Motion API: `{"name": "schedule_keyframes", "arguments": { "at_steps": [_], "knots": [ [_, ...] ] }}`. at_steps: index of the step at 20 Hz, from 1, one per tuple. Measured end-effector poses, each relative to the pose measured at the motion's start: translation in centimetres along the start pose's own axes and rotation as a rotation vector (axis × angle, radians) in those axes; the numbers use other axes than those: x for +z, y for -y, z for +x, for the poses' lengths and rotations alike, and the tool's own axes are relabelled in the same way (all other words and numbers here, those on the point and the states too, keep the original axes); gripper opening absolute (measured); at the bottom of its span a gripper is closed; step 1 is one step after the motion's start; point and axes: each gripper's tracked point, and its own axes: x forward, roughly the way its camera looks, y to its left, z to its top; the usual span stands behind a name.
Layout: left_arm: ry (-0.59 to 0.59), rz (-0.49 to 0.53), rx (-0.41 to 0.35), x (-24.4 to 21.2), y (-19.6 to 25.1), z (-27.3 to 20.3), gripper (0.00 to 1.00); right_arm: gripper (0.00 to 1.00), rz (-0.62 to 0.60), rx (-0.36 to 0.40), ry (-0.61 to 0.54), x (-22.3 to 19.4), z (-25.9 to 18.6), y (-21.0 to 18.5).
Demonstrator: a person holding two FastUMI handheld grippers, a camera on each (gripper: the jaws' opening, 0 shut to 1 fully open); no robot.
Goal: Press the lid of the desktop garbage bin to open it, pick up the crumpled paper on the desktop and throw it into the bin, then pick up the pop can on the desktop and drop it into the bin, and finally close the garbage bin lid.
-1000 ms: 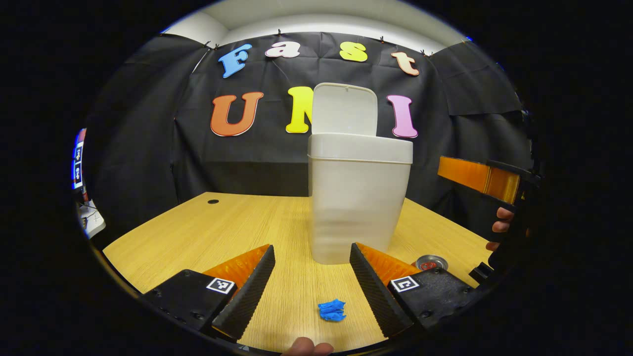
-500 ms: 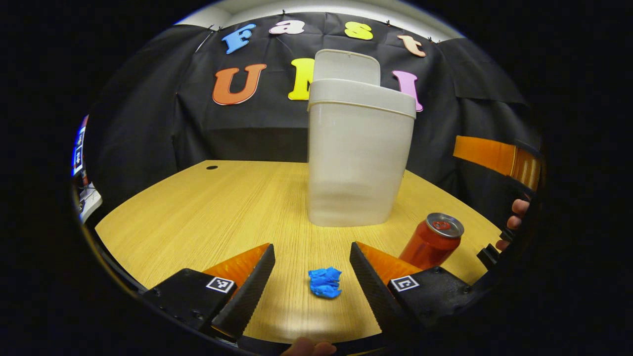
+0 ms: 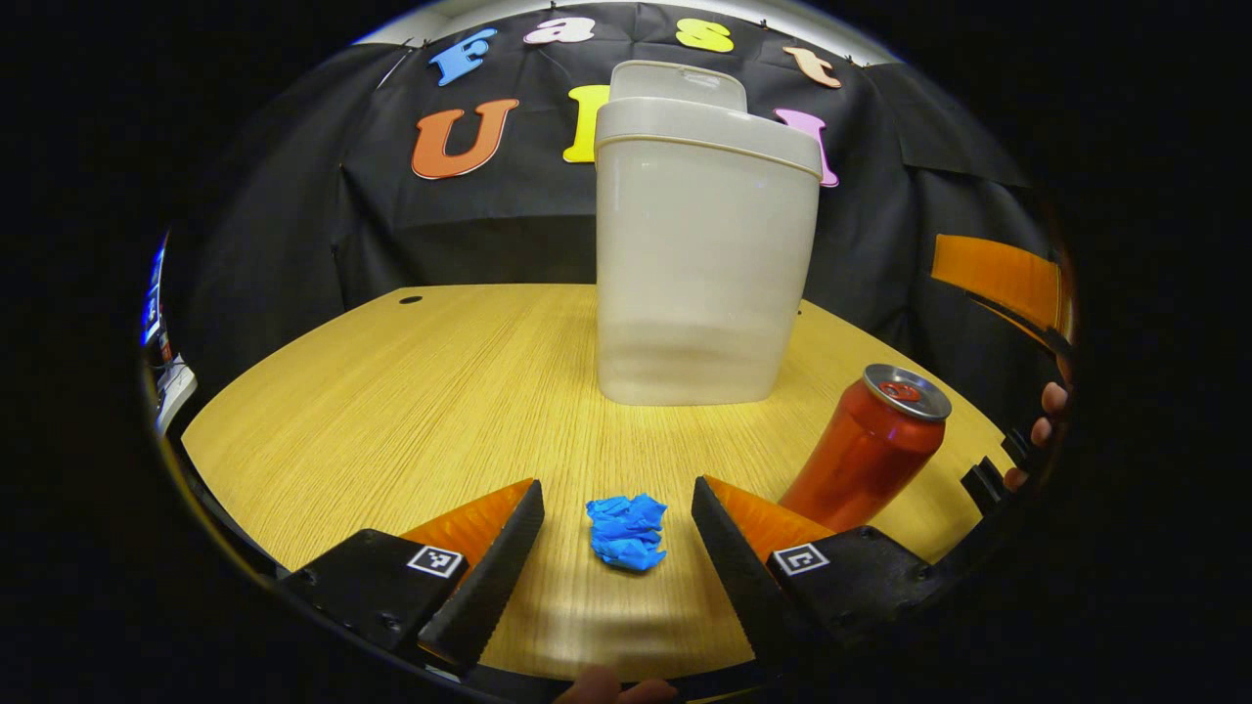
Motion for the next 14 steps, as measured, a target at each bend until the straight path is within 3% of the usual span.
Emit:
{"name": "schedule_keyframes", "arguments": {
  "at_steps": [7,11,14],
  "knots": [
    [-0.052,0.022,0.005,-1.7,0.2,1.0,0.96,0.95,-0.010,-0.005,-0.024,-1.8,-0.4,0.3],
    [-0.056,0.024,0.029,-1.9,-0.4,1.2,0.82,0.95,0.007,-0.001,-0.040,-2.6,-0.4,0.2],
    [-0.043,0.018,0.044,-2.1,-0.6,1.0,0.67,0.95,0.005,0.008,-0.050,-3.2,-0.6,-0.4]
  ]
}}
